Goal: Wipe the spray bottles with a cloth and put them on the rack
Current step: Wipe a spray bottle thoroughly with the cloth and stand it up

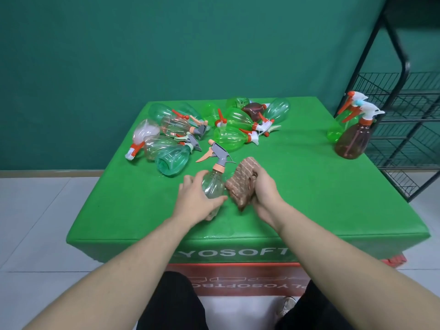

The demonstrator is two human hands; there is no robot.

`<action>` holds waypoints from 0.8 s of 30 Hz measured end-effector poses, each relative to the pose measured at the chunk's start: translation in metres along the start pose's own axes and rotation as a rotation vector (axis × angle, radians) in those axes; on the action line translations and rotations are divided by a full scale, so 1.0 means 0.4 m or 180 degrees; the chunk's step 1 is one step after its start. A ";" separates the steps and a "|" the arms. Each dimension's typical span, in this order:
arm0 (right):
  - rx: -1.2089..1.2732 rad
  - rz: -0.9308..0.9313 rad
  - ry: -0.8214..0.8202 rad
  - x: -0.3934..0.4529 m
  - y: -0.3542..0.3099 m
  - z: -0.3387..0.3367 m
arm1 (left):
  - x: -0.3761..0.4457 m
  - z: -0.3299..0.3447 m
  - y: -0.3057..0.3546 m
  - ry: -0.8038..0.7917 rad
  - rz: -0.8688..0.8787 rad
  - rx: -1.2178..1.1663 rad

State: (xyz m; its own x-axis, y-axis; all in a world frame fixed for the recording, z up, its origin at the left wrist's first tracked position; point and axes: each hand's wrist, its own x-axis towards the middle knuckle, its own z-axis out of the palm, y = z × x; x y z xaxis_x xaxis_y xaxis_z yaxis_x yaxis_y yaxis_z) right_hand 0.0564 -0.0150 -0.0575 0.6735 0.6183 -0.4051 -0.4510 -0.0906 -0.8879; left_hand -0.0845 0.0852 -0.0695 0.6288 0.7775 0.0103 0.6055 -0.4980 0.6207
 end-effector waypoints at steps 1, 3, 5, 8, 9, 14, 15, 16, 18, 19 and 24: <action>0.0180 0.0009 -0.0076 -0.005 -0.003 0.012 | -0.002 0.012 0.008 0.0098 -0.0009 0.0028; 0.0567 -0.0002 -0.0203 -0.008 -0.010 0.031 | -0.006 0.028 0.025 0.0204 -0.0005 0.0084; 0.0974 0.0046 -0.0300 -0.008 -0.017 0.046 | -0.008 0.037 0.034 0.0232 0.0072 0.0153; 0.1227 0.0151 -0.0353 -0.001 -0.018 0.049 | -0.012 0.040 0.032 0.0007 0.0333 0.0408; 0.1266 0.0178 -0.0340 0.003 -0.018 0.050 | -0.011 0.039 0.029 -0.0038 0.0393 0.0446; 0.1025 0.0114 -0.0324 -0.003 -0.026 0.080 | -0.007 0.039 0.028 -0.0080 0.0374 0.0329; 0.0821 0.0075 -0.0294 -0.006 -0.023 0.086 | -0.006 0.040 0.029 -0.0115 0.0363 0.0338; 0.0542 0.0026 -0.0261 -0.011 -0.021 0.090 | -0.005 0.040 0.029 -0.0138 0.0365 0.0346; -0.0253 -0.0154 -0.0144 -0.016 -0.019 0.091 | -0.001 0.040 0.029 -0.0177 0.0387 0.0372; -0.0804 -0.0285 -0.0040 -0.016 -0.017 0.088 | 0.001 0.040 0.029 -0.0206 0.0385 0.0401; -0.2336 -0.0808 -0.0132 -0.038 -0.013 0.037 | 0.012 0.037 0.027 -0.0252 0.0274 0.0147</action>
State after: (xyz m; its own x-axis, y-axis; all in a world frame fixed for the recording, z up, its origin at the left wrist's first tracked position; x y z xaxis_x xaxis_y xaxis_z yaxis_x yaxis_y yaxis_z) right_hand 0.0401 -0.0124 -0.0435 0.6754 0.7166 -0.1744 0.2270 -0.4270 -0.8753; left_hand -0.0676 0.0779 -0.0741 0.7149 0.6992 -0.0009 0.5683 -0.5803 0.5834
